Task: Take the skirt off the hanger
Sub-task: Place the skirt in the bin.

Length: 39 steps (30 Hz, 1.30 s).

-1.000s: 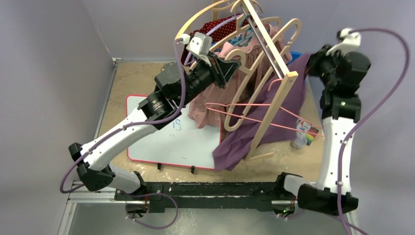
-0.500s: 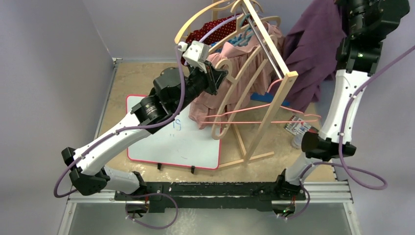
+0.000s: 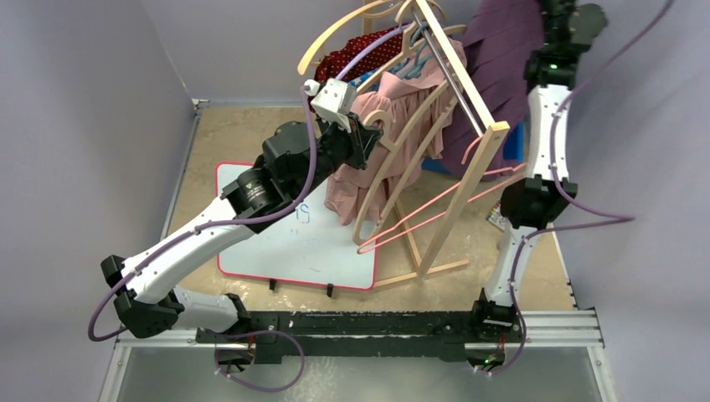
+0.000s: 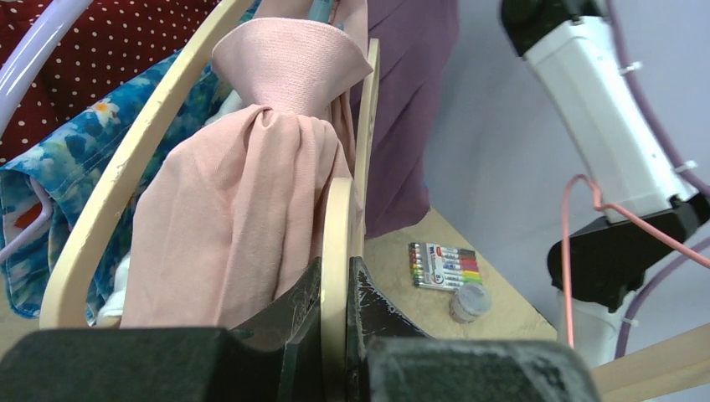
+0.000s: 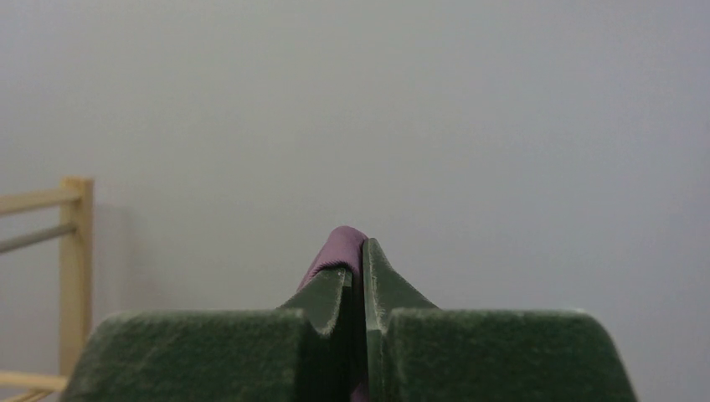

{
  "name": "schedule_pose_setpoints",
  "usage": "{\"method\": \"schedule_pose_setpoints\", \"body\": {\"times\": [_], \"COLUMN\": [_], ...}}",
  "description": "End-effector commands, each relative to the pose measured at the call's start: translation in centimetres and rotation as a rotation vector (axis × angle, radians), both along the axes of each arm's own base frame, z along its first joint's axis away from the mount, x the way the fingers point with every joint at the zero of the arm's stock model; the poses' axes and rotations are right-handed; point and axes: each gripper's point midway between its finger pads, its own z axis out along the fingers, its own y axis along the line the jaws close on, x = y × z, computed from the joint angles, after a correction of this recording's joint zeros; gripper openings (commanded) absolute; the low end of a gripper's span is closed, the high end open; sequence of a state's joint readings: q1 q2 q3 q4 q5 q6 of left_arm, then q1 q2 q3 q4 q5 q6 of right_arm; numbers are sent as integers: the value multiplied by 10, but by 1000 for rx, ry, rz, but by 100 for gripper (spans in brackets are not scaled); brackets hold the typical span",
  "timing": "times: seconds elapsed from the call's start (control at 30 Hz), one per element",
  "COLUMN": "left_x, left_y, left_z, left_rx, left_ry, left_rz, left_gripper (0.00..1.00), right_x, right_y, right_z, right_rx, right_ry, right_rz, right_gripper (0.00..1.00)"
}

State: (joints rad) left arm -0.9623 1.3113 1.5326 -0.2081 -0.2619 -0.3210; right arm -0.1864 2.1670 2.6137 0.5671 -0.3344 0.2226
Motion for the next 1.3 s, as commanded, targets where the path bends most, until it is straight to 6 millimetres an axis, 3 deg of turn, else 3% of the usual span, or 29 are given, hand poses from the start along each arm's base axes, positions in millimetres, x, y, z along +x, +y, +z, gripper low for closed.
{"method": "schedule_pose_setpoints", "body": {"times": [0.0,0.17,0.23,0.33,0.53,0.6,0.7,0.83,0.93,1.07,1.27], "left_x": [-4,-5,-7,-8,-11,-11,-11,-12,-13,-16,-16], "left_y": [9,11,12,14,12,13,18,20,20,25,20], "left_z": [31,26,27,24,25,27,28,27,25,32,32], "left_rx": [-89,-89,-101,-102,-123,-102,-92,-110,-115,-114,-103], "left_ry": [-52,-39,-36,-18,8,10,9,11,19,6,17], "left_rz": [6,8,4,12,-3,-4,13,16,12,16,-2], "left_gripper": [0,0,0,0,0,0,0,0,0,0,0], "right_x": [-56,-76,-86,-92,-102,-111,-101,-64,-38,-19,-14], "right_y": [85,89,79,48,-19,-28,-13,34,58,61,47], "right_z": [53,67,78,90,93,97,89,64,42,27,25], "right_rx": [-113,-90,-81,-35,-9,-9,-46,-105,-131,-128,-104], "right_ry": [-213,-269,-332,-409,-465,-495,-478,-407,-345,-305,-351], "right_rz": [69,119,47,-92,-262,-260,-210,-142,-117,-123,-208], "right_gripper": [0,0,0,0,0,0,0,0,0,0,0]}}
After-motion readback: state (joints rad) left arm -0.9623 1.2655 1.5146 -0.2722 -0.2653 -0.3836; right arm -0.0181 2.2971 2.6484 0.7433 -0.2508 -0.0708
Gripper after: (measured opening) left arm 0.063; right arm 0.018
